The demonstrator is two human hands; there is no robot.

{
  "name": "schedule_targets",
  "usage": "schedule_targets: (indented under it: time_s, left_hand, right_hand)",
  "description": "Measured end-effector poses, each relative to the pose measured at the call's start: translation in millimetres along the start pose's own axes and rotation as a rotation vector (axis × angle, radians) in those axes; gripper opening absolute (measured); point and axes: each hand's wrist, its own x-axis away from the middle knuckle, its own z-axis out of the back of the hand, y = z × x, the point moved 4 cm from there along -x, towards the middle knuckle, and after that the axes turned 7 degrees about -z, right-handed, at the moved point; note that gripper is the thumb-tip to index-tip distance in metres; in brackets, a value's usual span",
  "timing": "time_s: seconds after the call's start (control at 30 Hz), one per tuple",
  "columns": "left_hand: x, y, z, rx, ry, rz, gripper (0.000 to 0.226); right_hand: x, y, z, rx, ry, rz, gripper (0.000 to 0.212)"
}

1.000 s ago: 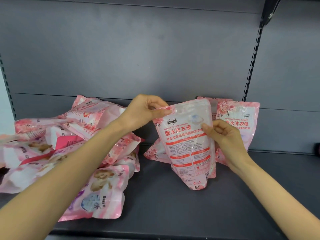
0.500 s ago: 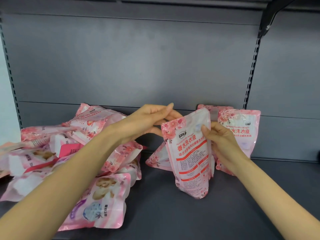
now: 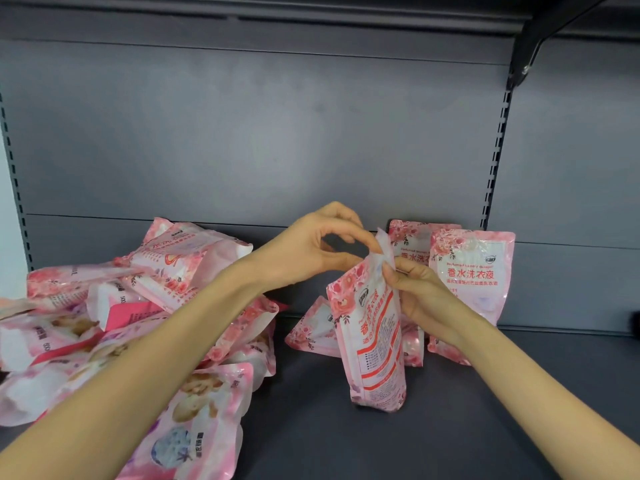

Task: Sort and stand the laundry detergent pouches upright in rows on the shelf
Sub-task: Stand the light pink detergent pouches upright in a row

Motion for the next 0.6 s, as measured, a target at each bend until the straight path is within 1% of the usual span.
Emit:
schedule_targets:
  time_s: [0.07, 0.13, 0.17, 0.2, 0.27, 0.37, 0.5, 0.6]
  left_hand:
    - [-4.0, 0.5, -0.9, -0.047, -0.012, -0.018, 0.026]
    - [-7.9, 1.9, -3.5, -0.079, -0.013, -0.034, 0.018]
    - [-9.4, 2.5, -5.2, -0.078, -0.004, -0.035, 0.017]
    - [-10.2, 3.0, -6.9, -0.070, 0.008, -0.035, 0.018]
    - [-11.0, 3.8, -10.7, -0.054, 0.032, -0.019, 0.017]
    - [-11.9, 2.4, -13.1, -0.098, 0.092, 0.008, 0.013]
    - [-11.0, -4.6, -10.8, -0.114, 0.170, 0.038, 0.014]
    - [-7.9, -7.6, -8.6, -0.080, 0.217, 0.057, 0.013]
  right_hand:
    - [3.2, -2.7, -0.8, 0.050, 0.020, 0.005, 0.044]
    - [6.7, -5.5, -2.6, 0.094, 0.044, 0.015, 0.025]
    - [8.0, -6.5, -2.9, 0.112, 0.059, 0.023, 0.014]
    - [9.6, -8.1, -3.1, 0.127, 0.078, 0.034, 0.008]
    - [12.4, -10.9, -2.0, 0.175, 0.122, 0.055, 0.015]
    - [18.9, -16.3, -3.7, 0.304, 0.197, 0.076, 0.023]
    - [27.7, -26.3, -4.0, 0.415, 0.246, 0.127, 0.020]
    - [35.5, -36.9, -3.0, 0.383, 0.292, 0.172, 0.018]
